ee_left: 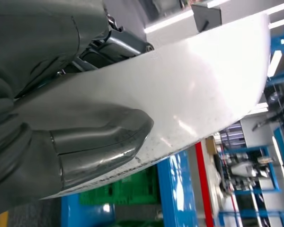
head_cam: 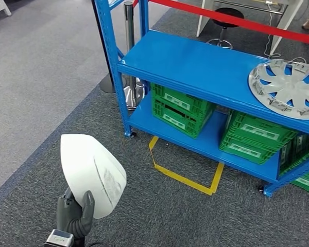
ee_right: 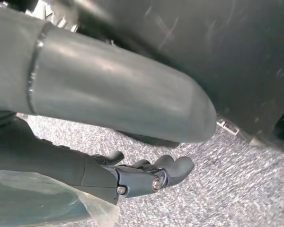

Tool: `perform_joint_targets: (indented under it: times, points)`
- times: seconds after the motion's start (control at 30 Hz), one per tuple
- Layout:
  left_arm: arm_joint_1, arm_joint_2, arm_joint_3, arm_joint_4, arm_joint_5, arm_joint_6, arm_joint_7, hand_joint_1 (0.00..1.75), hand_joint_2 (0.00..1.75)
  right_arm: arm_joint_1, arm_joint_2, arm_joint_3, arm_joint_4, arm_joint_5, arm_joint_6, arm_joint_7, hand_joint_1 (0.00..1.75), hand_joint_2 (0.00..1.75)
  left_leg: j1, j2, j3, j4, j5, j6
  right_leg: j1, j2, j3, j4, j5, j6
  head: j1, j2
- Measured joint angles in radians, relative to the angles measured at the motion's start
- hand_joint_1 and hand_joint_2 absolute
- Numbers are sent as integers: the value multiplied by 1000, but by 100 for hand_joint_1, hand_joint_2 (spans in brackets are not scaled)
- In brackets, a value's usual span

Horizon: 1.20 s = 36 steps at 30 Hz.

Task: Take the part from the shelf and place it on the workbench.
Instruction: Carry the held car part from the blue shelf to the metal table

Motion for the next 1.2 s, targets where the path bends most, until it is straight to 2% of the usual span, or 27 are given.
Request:
perform_joint_targets:
  times: [0.07, 0.13, 0.17, 0.2, 0.23, 0.27, 0.3, 0.33, 0.37, 0.4, 0.43, 0.5, 0.53, 0.57, 0.63, 0.67, 0.7, 0.73, 0.77, 0.8, 0.87, 0.93, 1.0, 1.03, 1.1, 1.13, 1.2]
  points:
    - [-2, -1, 0, 0, 0, 1, 0, 175, 175, -1, 0, 0, 0, 0, 3, 0, 0, 0, 4, -21, -3, -7, 9, 14, -4, 51, -27, 56, -41, 10, 2, 0]
    - [-5, -2, -2, 0, -1, 1, -1, 175, 175, 1, 0, 0, 0, 1, 5, 1, 0, 0, 5, -42, -10, -7, 14, 21, -8, 107, -88, 187, -108, 15, 5, 0]
    - [-6, -2, -2, 0, -2, 1, -1, 175, 175, 3, 0, 0, 0, 1, 5, 1, 0, 0, 5, -54, -13, -6, 16, 23, -9, 116, -121, 254, -131, 16, 5, 0]
    - [-6, -2, -3, 1, -3, 1, -1, 175, 175, 4, 0, 0, 0, 1, 6, 1, 0, 0, 5, -66, -14, -5, 17, 24, -9, 119, -142, 296, -138, 17, 4, 0]
    - [-6, -2, -3, 1, -3, 1, -1, 175, 175, 3, 0, 0, 0, 1, 6, 1, 0, 0, 5, -79, -15, -3, 17, 24, -10, 121, -146, 300, -125, 17, 5, 0]
    - [-6, -2, -4, 1, -4, 2, -1, 175, 175, 3, 0, 0, 0, 1, 6, 1, 0, 0, 5, -94, -16, 0, 17, 23, -12, 124, -129, 260, -91, 17, 4, 0]
    - [-7, -2, -5, 1, -4, 2, -1, 175, 175, 2, 0, 0, 0, 1, 7, 1, 0, 0, 6, -107, -16, 3, 16, 22, -14, 136, -97, 190, -50, 16, 5, 0]
    - [-8, -2, -6, 1, -3, 2, -1, 175, 175, 2, 0, 0, 0, 2, 8, 1, 0, 0, 5, -121, -18, 7, 15, 19, -18, 165, -65, 118, -19, 16, 5, 0]
    - [-9, -2, -7, 1, -3, 2, -1, 175, 175, 3, 0, 0, 0, 3, 8, 1, 0, 0, 5, -134, -22, 13, 15, 14, -23, 192, -39, 62, -1, 15, 4, 0]
    - [-11, -2, -9, 1, -3, 1, -1, 175, 175, 3, 0, 0, 0, 4, 8, 1, 0, 0, 5, -146, -29, 17, 16, 7, -25, 214, -24, 30, 4, 14, 4, 0]
    - [-13, -2, -10, 1, -1, 0, -1, 175, 175, 3, 0, 0, 0, 5, 9, 1, 0, 0, 6, -157, -36, 20, 19, 0, -26, 225, -20, 23, -1, 13, 3, 0]
    - [-14, -2, -12, 1, 4, -2, -1, 175, 175, 2, 0, 0, 0, 8, 9, 0, 0, 0, 10, -177, -47, 23, 24, -12, -25, 202, -17, 20, 3, 5, 3, 0]
    - [-15, -1, -13, 1, 7, -3, -1, 175, 175, 2, 0, 0, 0, 10, 10, 0, 0, 0, 9, -168, -53, 33, 17, -17, -26, 188, -17, 19, 6, -1, 1, 0]
    - [-16, -1, -14, 1, 8, -3, -1, 175, 175, 2, 0, 0, 0, 11, 10, 0, 0, 0, 8, -147, -66, 61, -1, -22, -27, 171, -16, 16, 8, -7, -2, 0]
    - [-21, 0, -16, 0, 10, -4, -1, 175, 175, 3, 0, 0, 0, 14, 12, 1, 0, 0, 8, -89, -115, 171, -63, -31, -25, 137, -15, 14, 7, -15, -9, 0]
    - [-23, 0, -17, 0, 10, -5, -1, 175, 175, 4, 0, 0, 0, 16, 13, 2, 0, 0, 10, -73, -144, 239, -94, -36, -23, 118, -15, 14, 6, -17, -11, 0]
    - [-24, 0, -18, 0, 10, -6, -1, 175, 175, 5, 0, 0, 0, 17, 14, 2, 0, 0, 13, -66, -165, 287, -110, -38, -22, 101, -15, 14, 5, -18, -11, 0]
    - [-24, 0, -18, 0, 10, -6, -1, 175, 175, 4, -1, 0, 0, 19, 15, 3, 0, 0, 15, -62, -170, 304, -108, -40, -20, 84, -14, 14, 3, -19, -11, 0]
    - [-24, 1, -18, 0, 10, -7, -1, 175, 175, 3, -1, 0, 0, 20, 15, 4, 0, 0, 16, -58, -155, 282, -88, -40, -20, 69, -13, 15, 2, -18, -11, 0]
    - [-25, 1, -19, 0, 10, -7, -1, 175, 175, 2, -1, 0, 0, 20, 16, 4, 0, 0, 17, -49, -124, 225, -55, -38, -19, 56, -11, 15, 1, -17, -11, 0]
    - [-27, 1, -19, 0, 10, -6, -1, 175, 175, 0, 0, 0, 0, 21, 18, 5, 0, 0, 10, -5, -54, 91, -4, -30, -16, 34, -6, 16, -5, -12, -11, 0]
    - [-30, 1, -19, -1, 11, -6, -2, 175, 175, 0, -1, 0, 0, 21, 19, 5, 0, 0, 1, 23, -29, 31, 5, -19, -11, 13, -5, 17, -9, -4, -10, 0]
    - [-28, 1, -18, -4, 16, -7, -2, 175, 175, -4, -1, 0, 0, 20, 19, 6, 0, 0, 0, 5, -33, 26, 7, -8, -10, -6, -4, 16, -13, 6, -10, 0]
    - [-26, 1, -18, -7, 19, -9, -2, 175, 175, -6, -1, 0, 0, 20, 20, 6, 0, 0, 1, -6, -33, 22, 9, -1, -11, 2, -6, 21, -21, 11, -9, 0]
    - [-27, 0, -16, -13, 23, -14, -3, 175, 175, -8, -1, 0, 0, 20, 22, 7, 0, 0, 6, -27, -32, 15, 15, 12, -15, 55, -35, 83, -63, 19, -4, 0]
    - [-29, 0, -16, -14, 23, -16, -3, 175, 175, -8, -1, 0, 0, 19, 22, 7, 0, 0, 6, -38, -33, 15, 16, 15, -17, 87, -63, 145, -93, 20, 0, 0]
    - [-30, -1, -15, -15, 24, -19, -3, 175, 175, -6, -1, 0, 0, 19, 22, 8, 0, 0, 6, -61, -34, 15, 17, 20, -17, 115, -128, 274, -140, 21, 2, 0]
